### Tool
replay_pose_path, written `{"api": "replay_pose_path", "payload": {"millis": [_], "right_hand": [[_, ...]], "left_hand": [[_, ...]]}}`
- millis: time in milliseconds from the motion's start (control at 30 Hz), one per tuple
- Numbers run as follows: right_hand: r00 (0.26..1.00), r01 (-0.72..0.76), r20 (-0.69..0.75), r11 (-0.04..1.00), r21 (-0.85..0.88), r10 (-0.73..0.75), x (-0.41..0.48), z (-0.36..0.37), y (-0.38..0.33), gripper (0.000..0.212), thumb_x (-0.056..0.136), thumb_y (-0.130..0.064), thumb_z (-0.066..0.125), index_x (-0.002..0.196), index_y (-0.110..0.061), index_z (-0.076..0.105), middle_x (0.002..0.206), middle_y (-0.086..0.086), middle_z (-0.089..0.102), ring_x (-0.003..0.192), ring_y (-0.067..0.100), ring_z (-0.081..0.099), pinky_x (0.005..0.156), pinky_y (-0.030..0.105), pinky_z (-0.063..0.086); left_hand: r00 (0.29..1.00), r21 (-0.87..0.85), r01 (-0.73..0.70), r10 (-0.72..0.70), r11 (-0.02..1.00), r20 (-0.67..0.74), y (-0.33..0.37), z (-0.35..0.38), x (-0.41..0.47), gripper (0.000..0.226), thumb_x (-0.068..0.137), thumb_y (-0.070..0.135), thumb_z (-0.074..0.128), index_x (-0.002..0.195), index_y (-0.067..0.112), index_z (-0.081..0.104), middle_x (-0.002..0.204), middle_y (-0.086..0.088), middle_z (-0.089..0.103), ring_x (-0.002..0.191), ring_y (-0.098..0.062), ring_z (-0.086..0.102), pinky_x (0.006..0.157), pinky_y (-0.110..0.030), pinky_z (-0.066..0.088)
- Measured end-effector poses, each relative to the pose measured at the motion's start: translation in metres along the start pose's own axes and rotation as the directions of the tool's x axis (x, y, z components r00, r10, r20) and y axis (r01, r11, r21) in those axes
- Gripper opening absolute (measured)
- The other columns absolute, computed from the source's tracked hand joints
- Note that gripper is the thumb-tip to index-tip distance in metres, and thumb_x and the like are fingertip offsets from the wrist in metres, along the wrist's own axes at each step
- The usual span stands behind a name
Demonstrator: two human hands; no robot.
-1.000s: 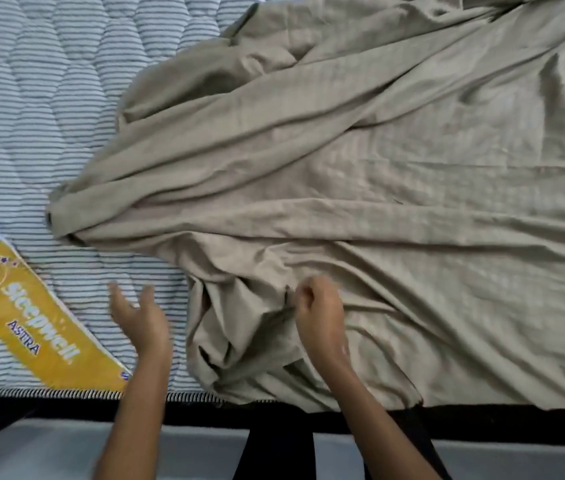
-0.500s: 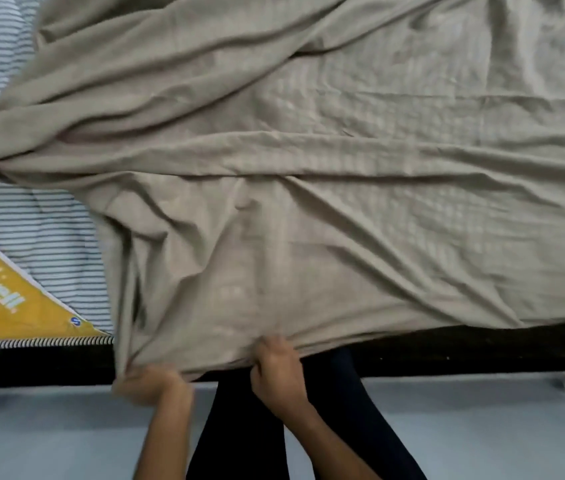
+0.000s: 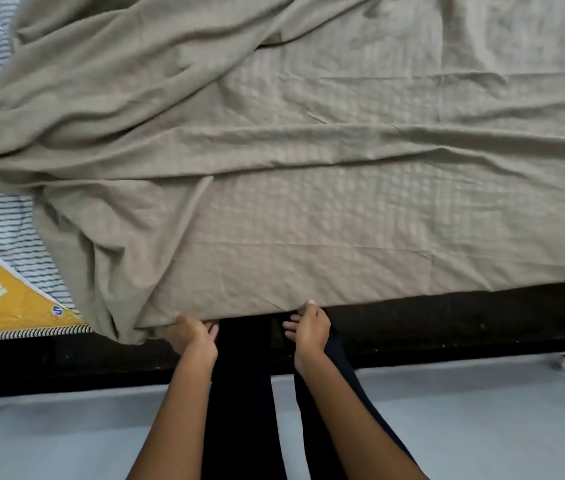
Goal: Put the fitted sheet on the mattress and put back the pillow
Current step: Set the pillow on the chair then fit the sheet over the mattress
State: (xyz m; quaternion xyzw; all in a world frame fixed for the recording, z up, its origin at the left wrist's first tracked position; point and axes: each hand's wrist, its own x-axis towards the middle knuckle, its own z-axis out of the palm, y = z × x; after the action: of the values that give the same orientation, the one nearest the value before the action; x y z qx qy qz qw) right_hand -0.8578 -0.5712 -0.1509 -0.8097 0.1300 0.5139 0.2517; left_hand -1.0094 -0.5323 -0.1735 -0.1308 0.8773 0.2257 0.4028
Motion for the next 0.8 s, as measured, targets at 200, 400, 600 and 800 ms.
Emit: {"api": "replay_pose_path", "payload": {"millis": [200,400,600,800], "right_hand": [[0.984,0.016,0.175,0.977,-0.211,0.022,-0.001,-0.014,0.017,0.035,0.103,-0.019,0.032,0.071,-0.010,0.042,0.066,0.005,0.049,0.051,0.014,0.046,0.051,0.024,0.041],[0.989,-0.091,0.107,0.993,-0.079,0.100,0.012,-0.030,0.014,0.021,0.101,-0.021,0.036,0.086,-0.011,0.046,0.073,0.006,0.046,0.052,0.016,0.045,0.045,0.024,0.038],[0.994,-0.005,0.113,0.999,0.040,0.000,0.019,-0.022,-0.002,0.027,0.102,-0.028,0.035,0.089,-0.010,0.049,0.072,0.006,0.056,0.054,0.015,0.054,0.048,0.024,0.043],[0.992,-0.061,0.109,0.994,-0.087,0.070,0.009,-0.029,0.013,0.030,0.103,-0.020,0.032,0.079,-0.009,0.047,0.067,0.009,0.053,0.050,0.016,0.048,0.045,0.024,0.040]], "left_hand": [[0.995,0.099,-0.035,0.044,0.994,-0.088,-0.029,-0.047,0.024,0.036,0.101,0.012,0.028,0.131,0.002,0.045,0.130,-0.017,0.054,0.110,-0.033,0.061,0.057,-0.020,0.053],[0.995,0.126,0.094,-0.096,0.988,0.010,-0.021,-0.059,0.035,0.048,0.100,0.031,0.028,0.137,0.003,0.040,0.139,-0.012,0.049,0.122,-0.028,0.053,0.095,-0.038,0.042],[0.994,0.036,-0.082,0.079,0.996,0.077,-0.006,-0.020,0.017,0.057,0.100,0.046,0.030,0.137,0.005,0.037,0.122,-0.012,0.053,0.104,-0.031,0.060,0.083,-0.039,0.049],[0.993,0.073,0.103,-0.106,0.992,0.049,-0.014,-0.057,0.027,0.042,0.102,0.014,0.024,0.142,0.005,0.035,0.146,-0.011,0.041,0.131,-0.024,0.044,0.103,-0.034,0.038]]}}
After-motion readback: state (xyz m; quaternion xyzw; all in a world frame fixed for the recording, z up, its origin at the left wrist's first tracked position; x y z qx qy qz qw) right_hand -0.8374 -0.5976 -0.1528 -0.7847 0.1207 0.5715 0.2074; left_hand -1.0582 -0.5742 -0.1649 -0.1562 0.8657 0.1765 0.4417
